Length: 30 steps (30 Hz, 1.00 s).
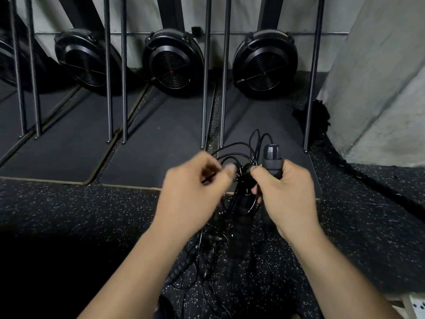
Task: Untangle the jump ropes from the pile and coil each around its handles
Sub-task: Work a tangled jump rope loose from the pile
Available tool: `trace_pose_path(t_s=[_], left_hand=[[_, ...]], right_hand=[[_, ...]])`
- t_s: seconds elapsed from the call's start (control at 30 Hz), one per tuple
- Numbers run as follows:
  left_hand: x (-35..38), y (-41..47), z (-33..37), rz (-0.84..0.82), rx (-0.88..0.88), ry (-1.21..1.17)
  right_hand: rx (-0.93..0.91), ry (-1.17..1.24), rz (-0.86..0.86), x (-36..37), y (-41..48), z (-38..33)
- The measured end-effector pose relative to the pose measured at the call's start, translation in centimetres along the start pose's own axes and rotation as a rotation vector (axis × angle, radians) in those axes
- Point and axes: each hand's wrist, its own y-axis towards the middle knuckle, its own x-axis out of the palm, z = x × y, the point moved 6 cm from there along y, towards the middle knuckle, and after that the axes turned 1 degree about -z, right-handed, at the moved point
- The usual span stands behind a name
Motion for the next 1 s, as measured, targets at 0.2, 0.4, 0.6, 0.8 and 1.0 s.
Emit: trace_pose_path(t_s=[0.2, 0.4, 0.6, 0.8, 1.0], left_hand=[[3.2, -1.0, -0.9, -0.305, -0.045, 0.092], [4.7, -1.2, -0.5, -0.310, -0.060, -0.080], [3.6, -0.4, -0.5, -0.115, -0.003, -0.016], [2.3, 0.4, -0.8, 0.083, 0.036, 0.113], [2.8, -0.1, -2.2, -0.067, -0.125, -0.307]], right_hand=[[-0.006, 0.042, 0.030, -0.3, -0.1, -0.3], [0.122, 0.231, 0.006, -0.3, 0.1, 0.4], [0.130, 0.167, -0.054, -1.0, 1.1, 0.2], [0.228, 0.216, -0.177, -0.4, 0.5, 0.3], [0.252, 0.359, -0.213, -0.2, 0.7, 0.3]])
